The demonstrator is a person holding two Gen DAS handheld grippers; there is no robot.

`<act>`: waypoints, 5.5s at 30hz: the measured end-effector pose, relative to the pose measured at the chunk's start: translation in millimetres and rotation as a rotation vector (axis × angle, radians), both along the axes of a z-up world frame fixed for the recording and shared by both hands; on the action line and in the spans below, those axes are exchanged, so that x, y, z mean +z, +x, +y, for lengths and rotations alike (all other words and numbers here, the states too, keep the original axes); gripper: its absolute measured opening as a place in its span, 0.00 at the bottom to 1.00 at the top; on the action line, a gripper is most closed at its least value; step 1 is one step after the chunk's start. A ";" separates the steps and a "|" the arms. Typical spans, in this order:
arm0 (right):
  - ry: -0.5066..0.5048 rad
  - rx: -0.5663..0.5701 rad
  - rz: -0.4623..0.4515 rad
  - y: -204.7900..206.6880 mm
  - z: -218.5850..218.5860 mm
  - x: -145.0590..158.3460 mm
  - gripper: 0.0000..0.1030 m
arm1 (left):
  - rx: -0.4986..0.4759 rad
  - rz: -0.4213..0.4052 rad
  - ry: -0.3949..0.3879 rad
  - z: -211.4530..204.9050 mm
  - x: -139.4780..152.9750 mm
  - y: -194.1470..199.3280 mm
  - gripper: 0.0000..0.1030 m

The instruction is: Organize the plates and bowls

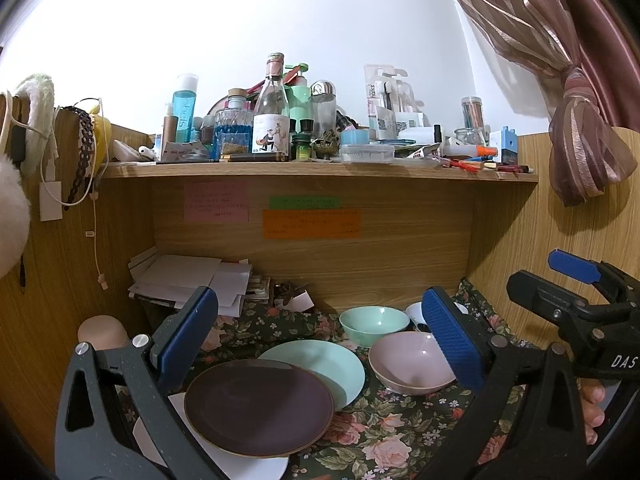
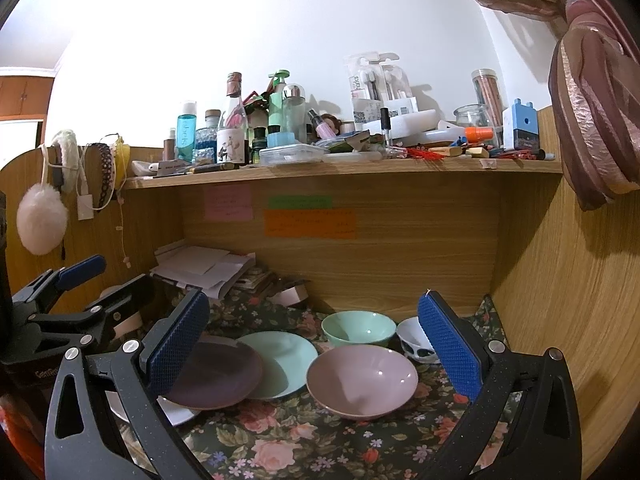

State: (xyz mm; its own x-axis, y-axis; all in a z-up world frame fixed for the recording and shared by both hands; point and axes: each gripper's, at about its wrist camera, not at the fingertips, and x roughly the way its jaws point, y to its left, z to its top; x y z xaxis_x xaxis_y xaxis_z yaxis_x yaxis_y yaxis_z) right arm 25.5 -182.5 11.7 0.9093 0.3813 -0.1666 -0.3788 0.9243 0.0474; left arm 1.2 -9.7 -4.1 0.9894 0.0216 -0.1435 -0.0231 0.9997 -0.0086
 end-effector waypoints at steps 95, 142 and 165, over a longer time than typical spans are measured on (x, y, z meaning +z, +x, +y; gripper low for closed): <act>-0.323 0.422 0.764 207.5 161.1 -167.5 0.30 | 0.072 0.776 -0.258 153.4 -146.5 115.2 0.41; -0.217 0.356 0.609 149.0 119.9 -118.2 0.28 | 0.076 0.585 -0.242 130.5 -110.2 89.4 0.41; -0.147 0.258 0.563 105.1 47.8 -103.3 0.28 | -0.041 0.552 -0.200 68.8 -92.7 58.6 0.41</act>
